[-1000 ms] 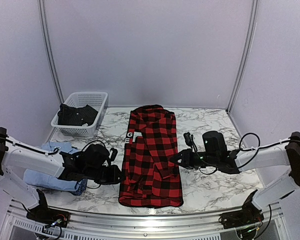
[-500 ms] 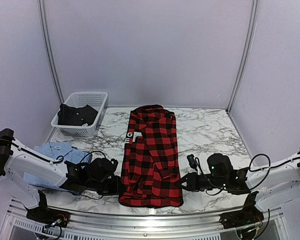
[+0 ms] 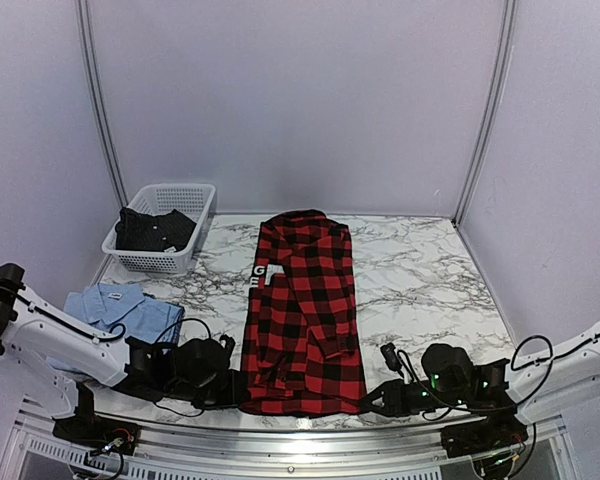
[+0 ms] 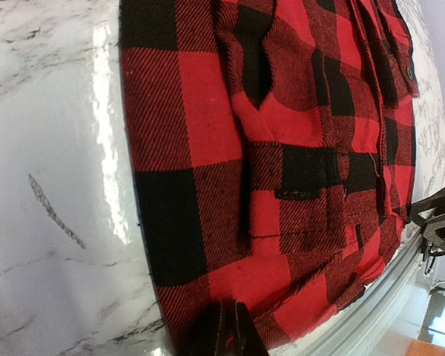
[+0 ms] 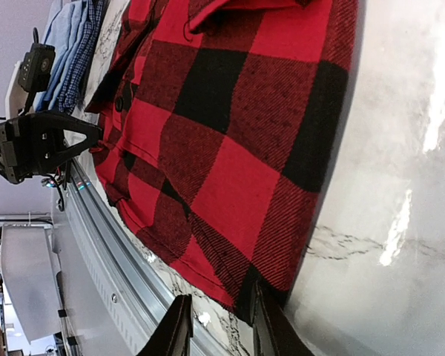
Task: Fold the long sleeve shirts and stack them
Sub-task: Adjust the rectangle-folded shirt at the center of the board.
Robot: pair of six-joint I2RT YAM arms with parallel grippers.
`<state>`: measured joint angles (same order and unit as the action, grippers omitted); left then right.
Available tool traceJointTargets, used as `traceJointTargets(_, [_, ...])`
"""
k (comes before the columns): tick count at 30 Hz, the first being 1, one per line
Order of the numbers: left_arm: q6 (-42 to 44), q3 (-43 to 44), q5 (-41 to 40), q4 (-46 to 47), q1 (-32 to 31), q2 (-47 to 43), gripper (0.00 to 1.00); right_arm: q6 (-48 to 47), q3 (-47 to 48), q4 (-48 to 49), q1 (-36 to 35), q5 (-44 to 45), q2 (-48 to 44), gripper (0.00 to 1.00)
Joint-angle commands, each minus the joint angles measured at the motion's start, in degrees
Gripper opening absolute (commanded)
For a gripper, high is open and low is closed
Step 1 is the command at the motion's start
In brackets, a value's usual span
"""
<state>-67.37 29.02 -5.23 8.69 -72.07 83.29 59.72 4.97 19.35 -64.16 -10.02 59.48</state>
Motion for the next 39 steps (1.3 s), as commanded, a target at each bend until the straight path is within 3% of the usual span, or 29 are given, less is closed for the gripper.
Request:
traceJointTargets(1, [-2.91, -2.76, -1.57, -3.88, -0.96, -2.37, 0.06, 2.20, -0.09, -0.90, -1.56, 2.85, -0.41, 0.27])
traceJointTargets(12, [-3.48, -3.28, -0.40, -6.75, -4.57, -8.15, 0.07, 1.19, 4.53, -10.16, -2.28, 4.48, -2.62, 0.27])
traceJointTargets(19, [-1.84, -2.51, -2.12, -14.50, -4.71, -16.26, 0.27, 0.31, 6.54, -15.75, -2.26, 6.04, -6.77, 0.34])
traceJointTargets(26, [1.90, -2.96, -2.67, -17.43, 0.25, -18.54, 0.35, 0.77, 6.48, -16.69, -2.28, 6.95, -6.66, 0.38])
traceJointTargets(39, [8.64, -2.20, 7.51, -12.52, 6.67, -12.78, 0.45, 0.99, 5.86, -16.94, -2.28, 7.97, -9.42, 0.47])
